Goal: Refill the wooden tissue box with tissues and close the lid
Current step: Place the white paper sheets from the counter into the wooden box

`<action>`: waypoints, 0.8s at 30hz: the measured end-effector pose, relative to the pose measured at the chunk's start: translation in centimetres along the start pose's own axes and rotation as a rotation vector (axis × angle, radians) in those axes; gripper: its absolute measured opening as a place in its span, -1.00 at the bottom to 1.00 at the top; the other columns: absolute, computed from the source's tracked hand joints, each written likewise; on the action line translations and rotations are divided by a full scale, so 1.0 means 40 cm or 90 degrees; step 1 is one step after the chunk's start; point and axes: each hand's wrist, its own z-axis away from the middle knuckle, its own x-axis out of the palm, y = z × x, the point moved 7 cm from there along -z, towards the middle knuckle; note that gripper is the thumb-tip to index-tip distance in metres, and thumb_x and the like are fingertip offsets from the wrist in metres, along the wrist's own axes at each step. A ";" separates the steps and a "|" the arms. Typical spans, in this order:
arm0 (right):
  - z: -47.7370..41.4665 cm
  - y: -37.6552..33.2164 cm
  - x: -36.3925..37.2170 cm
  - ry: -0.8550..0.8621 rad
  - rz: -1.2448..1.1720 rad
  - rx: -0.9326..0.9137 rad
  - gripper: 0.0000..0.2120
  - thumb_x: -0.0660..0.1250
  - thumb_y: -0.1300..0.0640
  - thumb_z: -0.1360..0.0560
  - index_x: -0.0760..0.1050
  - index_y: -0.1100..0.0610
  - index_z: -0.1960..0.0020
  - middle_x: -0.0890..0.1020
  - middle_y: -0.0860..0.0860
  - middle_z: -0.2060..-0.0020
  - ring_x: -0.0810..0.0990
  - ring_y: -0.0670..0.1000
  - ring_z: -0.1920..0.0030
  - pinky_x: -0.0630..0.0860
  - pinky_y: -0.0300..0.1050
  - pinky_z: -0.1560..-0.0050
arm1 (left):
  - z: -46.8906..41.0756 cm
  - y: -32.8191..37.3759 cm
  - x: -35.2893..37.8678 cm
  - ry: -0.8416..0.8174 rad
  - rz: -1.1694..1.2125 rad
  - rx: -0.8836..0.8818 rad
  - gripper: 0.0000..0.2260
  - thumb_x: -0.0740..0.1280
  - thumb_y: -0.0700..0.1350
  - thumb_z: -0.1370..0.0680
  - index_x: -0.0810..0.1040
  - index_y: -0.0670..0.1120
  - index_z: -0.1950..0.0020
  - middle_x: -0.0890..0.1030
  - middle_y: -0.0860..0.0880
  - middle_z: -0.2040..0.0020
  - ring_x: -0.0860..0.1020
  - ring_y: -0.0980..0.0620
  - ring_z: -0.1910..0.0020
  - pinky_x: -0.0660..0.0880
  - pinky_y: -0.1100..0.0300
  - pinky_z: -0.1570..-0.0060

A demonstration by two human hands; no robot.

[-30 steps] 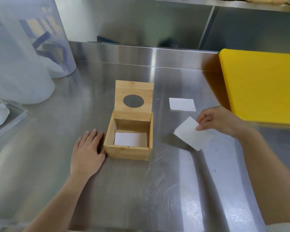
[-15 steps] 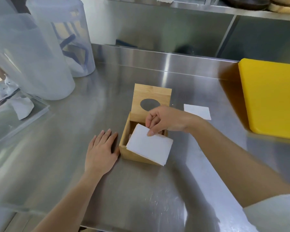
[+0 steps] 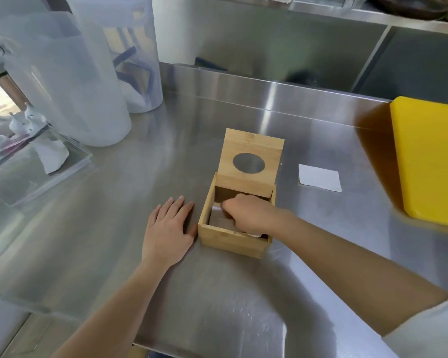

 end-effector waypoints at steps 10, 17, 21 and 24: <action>-0.030 0.002 -0.008 0.046 -0.027 0.017 -0.66 0.11 0.43 -0.46 0.27 0.20 -0.20 0.37 0.06 0.37 0.37 0.04 0.36 0.32 -0.06 0.39 | -0.002 -0.004 0.005 0.019 -0.013 -0.001 -0.37 -0.12 0.23 -0.40 0.35 0.05 -0.38 0.33 -0.01 -0.46 0.20 -0.02 -0.47 0.05 0.05 -0.45; -0.021 0.000 -0.012 0.032 -0.027 0.024 -0.73 0.17 0.32 -0.49 0.32 0.20 -0.19 0.49 0.10 0.25 0.45 0.07 0.28 0.40 -0.04 0.35 | -0.003 -0.003 0.001 0.022 -0.002 -0.001 -0.37 -0.12 0.23 -0.40 0.36 0.04 -0.38 0.34 -0.01 -0.45 0.21 -0.02 -0.47 0.05 0.05 -0.45; 0.010 -0.014 -0.045 0.000 -0.068 -0.033 -0.81 0.23 0.14 -0.52 0.38 0.16 -0.11 0.58 0.10 0.04 0.52 0.10 0.10 0.52 0.05 0.10 | -0.005 -0.006 0.004 0.015 -0.014 0.005 -0.37 -0.13 0.22 -0.40 0.34 0.06 -0.38 0.32 0.00 -0.46 0.19 -0.01 -0.47 0.05 0.06 -0.44; 0.068 -0.024 -0.112 0.039 -0.236 -0.077 -0.76 0.29 0.06 -0.51 0.48 0.13 -0.14 0.60 -0.01 0.03 0.55 -0.11 0.11 0.50 -0.18 0.03 | -0.005 -0.007 0.008 0.011 -0.011 0.006 -0.38 -0.11 0.20 -0.39 0.34 0.05 -0.38 0.32 -0.01 -0.46 0.19 -0.01 -0.47 0.06 0.05 -0.44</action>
